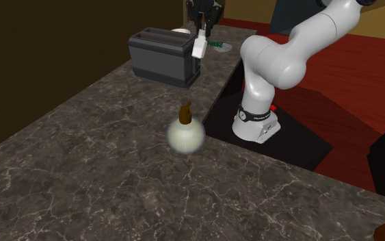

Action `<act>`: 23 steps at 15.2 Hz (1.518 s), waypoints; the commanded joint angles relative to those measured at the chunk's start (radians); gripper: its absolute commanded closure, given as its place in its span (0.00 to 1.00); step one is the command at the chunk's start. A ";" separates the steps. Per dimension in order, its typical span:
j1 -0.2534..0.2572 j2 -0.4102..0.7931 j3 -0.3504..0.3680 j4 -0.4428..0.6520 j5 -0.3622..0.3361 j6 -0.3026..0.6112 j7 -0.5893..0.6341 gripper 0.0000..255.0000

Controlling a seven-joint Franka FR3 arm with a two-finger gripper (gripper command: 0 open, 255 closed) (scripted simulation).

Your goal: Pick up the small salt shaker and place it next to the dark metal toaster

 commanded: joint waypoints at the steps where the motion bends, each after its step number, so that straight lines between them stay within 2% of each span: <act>1: -0.004 -0.009 -0.010 -0.028 -0.009 0.019 0.002 1.00; 23: -0.080 -0.075 -0.161 -0.326 -0.160 0.246 0.012 1.00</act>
